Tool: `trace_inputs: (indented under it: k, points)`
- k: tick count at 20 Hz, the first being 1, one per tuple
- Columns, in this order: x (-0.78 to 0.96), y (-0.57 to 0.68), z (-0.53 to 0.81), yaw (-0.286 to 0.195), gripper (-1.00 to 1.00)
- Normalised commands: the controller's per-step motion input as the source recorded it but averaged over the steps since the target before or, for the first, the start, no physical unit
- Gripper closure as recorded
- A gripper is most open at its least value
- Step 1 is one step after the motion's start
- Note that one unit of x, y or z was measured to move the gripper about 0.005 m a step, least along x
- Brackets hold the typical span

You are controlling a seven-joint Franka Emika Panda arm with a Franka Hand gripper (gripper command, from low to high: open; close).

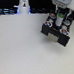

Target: Open the kcup holder, insert the kcup into the holder, and close the kcup holder

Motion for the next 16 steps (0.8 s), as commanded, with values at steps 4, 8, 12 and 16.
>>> trace_inputs:
  k: [4,8,12,16]
  points:
    - [-0.05,-0.08,-0.27,-0.008,1.00]
    - [0.01,0.05,-0.35,0.004,1.00]
    - [0.08,0.15,-0.19,0.031,1.00]
    - [0.06,0.11,0.06,0.058,-1.00]
